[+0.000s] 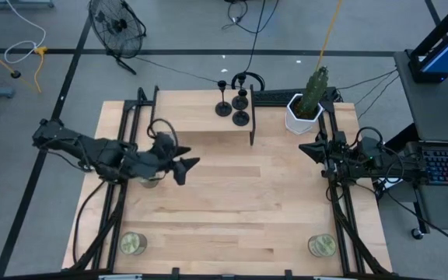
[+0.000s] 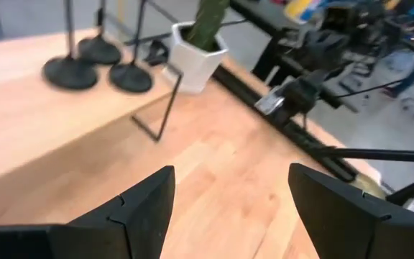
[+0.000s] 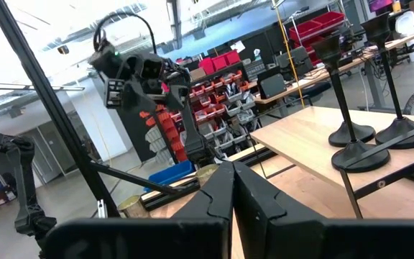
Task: Pick & Place candle stick holders
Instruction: Put the top silver scented candle can on the shelf
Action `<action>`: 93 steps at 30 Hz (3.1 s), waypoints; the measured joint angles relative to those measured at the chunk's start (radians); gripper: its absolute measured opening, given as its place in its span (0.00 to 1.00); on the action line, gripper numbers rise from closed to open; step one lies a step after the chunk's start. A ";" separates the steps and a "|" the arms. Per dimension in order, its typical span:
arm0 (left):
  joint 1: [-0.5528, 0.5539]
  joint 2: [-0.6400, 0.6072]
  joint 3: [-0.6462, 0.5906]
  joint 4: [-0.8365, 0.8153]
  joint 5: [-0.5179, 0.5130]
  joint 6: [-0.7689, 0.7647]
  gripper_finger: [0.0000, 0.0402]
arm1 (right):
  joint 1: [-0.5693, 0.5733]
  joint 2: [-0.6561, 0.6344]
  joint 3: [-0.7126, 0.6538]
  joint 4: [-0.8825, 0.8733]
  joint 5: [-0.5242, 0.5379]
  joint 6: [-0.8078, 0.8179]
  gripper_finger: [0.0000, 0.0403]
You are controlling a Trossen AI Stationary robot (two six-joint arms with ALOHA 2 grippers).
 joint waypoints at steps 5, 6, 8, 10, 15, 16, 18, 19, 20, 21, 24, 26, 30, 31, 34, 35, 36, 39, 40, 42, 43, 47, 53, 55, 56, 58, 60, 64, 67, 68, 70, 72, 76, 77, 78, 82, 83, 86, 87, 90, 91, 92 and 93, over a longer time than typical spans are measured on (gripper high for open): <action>-0.061 0.000 0.000 -0.193 -0.046 -0.204 0.70 | 0.000 0.000 0.000 0.000 0.000 0.000 0.00; -0.069 0.000 0.000 -0.229 -0.054 -0.244 0.70 | 0.000 0.000 0.000 0.000 0.000 0.000 0.00; -0.086 0.000 0.000 -0.291 -0.072 -0.312 0.70 | 0.000 0.000 0.000 0.000 0.000 0.000 0.00; -0.100 0.000 0.000 -0.329 -0.085 -0.353 0.70 | 0.000 0.000 0.000 0.000 0.000 0.000 0.00; -0.132 0.000 0.000 -0.379 -0.085 -0.389 0.70 | 0.000 0.000 0.000 0.000 0.000 0.000 0.00; -0.138 0.000 0.000 -0.387 -0.086 -0.395 0.70 | 0.000 0.000 0.000 0.000 0.000 0.000 0.00; -0.150 0.000 0.000 -0.398 -0.086 -0.408 0.70 | 0.000 0.000 0.000 0.000 0.000 0.000 0.00; -0.154 0.000 0.000 -0.398 -0.086 -0.408 0.70 | 0.000 0.000 0.000 0.000 0.000 0.000 0.00; -0.159 0.000 0.000 -0.398 -0.087 -0.408 0.70 | 0.000 0.000 0.000 0.000 0.000 0.000 0.00; -0.162 0.000 0.000 -0.398 -0.090 -0.408 0.70 | 0.000 0.000 0.000 0.000 0.000 0.000 0.00; -0.172 0.000 0.000 -0.397 -0.093 -0.408 0.70 | 0.000 0.000 0.000 0.000 0.000 0.000 0.00; -0.177 0.000 0.000 -0.396 -0.094 -0.408 0.70 | 0.000 0.000 0.000 0.000 0.000 0.000 0.00; -0.187 0.000 0.000 -0.395 -0.094 -0.408 0.70 | 0.000 0.000 0.000 0.000 0.000 0.000 0.00; -0.188 0.000 0.000 -0.395 -0.094 -0.408 0.70 | 0.000 0.000 0.000 0.000 0.000 0.000 0.00; -0.192 0.000 0.000 -0.395 -0.094 -0.408 0.70 | 0.000 0.000 0.000 0.000 0.000 0.000 0.00; -0.193 0.000 0.000 -0.394 -0.094 -0.408 0.70 | 0.000 0.000 0.000 0.000 0.000 0.000 0.00; -0.193 0.000 0.000 -0.394 -0.094 -0.408 0.70 | 0.000 0.000 0.000 0.000 0.000 0.000 0.00; -0.193 0.000 0.000 -0.394 -0.093 -0.408 0.70 | 0.000 0.000 0.000 0.000 0.000 0.000 0.00; -0.193 0.000 0.000 -0.394 -0.093 -0.407 0.70 | 0.000 0.000 0.000 0.000 0.000 0.000 0.00; -0.193 0.000 0.000 -0.394 -0.093 -0.404 0.70 | 0.000 0.000 0.000 0.000 0.000 0.000 0.00; -0.193 0.000 0.000 -0.394 -0.093 -0.403 0.70 | 0.000 0.000 0.000 0.000 0.000 0.000 0.00; -0.193 0.000 0.000 -0.394 -0.093 -0.403 0.70 | 0.000 0.000 0.000 0.000 0.000 0.000 0.00; -0.193 0.000 0.000 -0.394 -0.093 -0.403 0.70 | 0.000 0.000 0.000 0.000 0.000 0.000 0.00; -0.193 0.000 0.000 -0.394 -0.093 -0.403 0.70 | 0.000 0.000 0.000 0.000 0.000 0.000 0.00; -0.193 0.000 0.000 -0.395 -0.093 -0.403 0.70 | 0.000 0.000 0.000 0.000 0.000 0.000 0.00; -0.193 0.000 0.000 -0.395 -0.093 -0.407 0.70 | 0.000 0.000 0.000 0.000 0.000 0.000 0.00; -0.193 0.000 0.000 -0.395 -0.093 -0.408 0.70 | 0.000 0.000 0.000 0.000 0.000 0.000 0.00; -0.192 0.000 0.000 -0.414 -0.092 -0.433 0.70 | 0.000 0.000 0.000 0.000 0.000 0.000 0.00; -0.189 -0.001 0.000 -0.488 -0.071 -0.484 0.70 | 0.000 0.000 0.000 0.000 0.000 0.000 0.00; -0.184 -0.003 0.000 -0.524 -0.056 -0.520 0.70 | 0.000 0.000 0.000 0.000 0.000 0.000 0.00; -0.172 -0.009 -0.001 -0.597 -0.020 -0.596 0.70 | 0.000 0.000 0.000 0.000 0.000 0.000 0.00; -0.162 -0.013 -0.001 -0.654 -0.005 -0.655 0.70 | 0.000 0.000 0.000 0.000 0.000 0.000 0.00; -0.156 -0.025 -0.001 -0.677 -0.009 -0.698 0.70 | 0.000 0.000 0.000 0.000 0.000 0.000 0.00; -0.155 -0.030 -0.001 -0.677 -0.012 -0.699 0.70 | 0.000 0.000 0.000 0.000 0.000 0.000 0.00; -0.153 -0.034 -0.001 -0.679 -0.012 -0.700 0.70 | 0.000 0.000 0.000 0.000 0.000 0.000 0.00; -0.138 -0.055 -0.001 -0.709 -0.014 -0.730 0.70 | 0.000 0.000 0.000 0.000 0.000 0.000 0.00; -0.132 -0.062 -0.001 -0.726 -0.014 -0.738 0.70 | 0.000 0.000 0.000 0.000 0.000 0.000 0.00; -0.111 -0.078 -0.001 -0.783 -0.012 -0.774 0.70 | 0.000 0.000 0.000 0.000 0.000 0.000 0.00; -0.104 -0.082 -0.001 -0.799 -0.010 -0.776 0.70 | 0.000 0.000 0.000 0.000 0.000 0.000 0.00; -0.089 -0.095 -0.001 -0.840 -0.010 -0.765 0.70 | 0.000 0.000 0.000 0.000 0.000 0.000 0.00; -0.086 -0.097 -0.001 -0.849 -0.010 -0.764 0.70 | 0.000 0.000 0.000 0.000 0.001 -0.001 0.00; -0.081 -0.099 -0.001 -0.855 -0.010 -0.764 0.70 | 0.000 0.000 0.000 0.000 0.004 -0.002 0.00; -0.077 -0.100 -0.001 -0.860 -0.009 -0.763 0.70 | 0.000 0.000 0.000 0.000 0.004 -0.002 0.00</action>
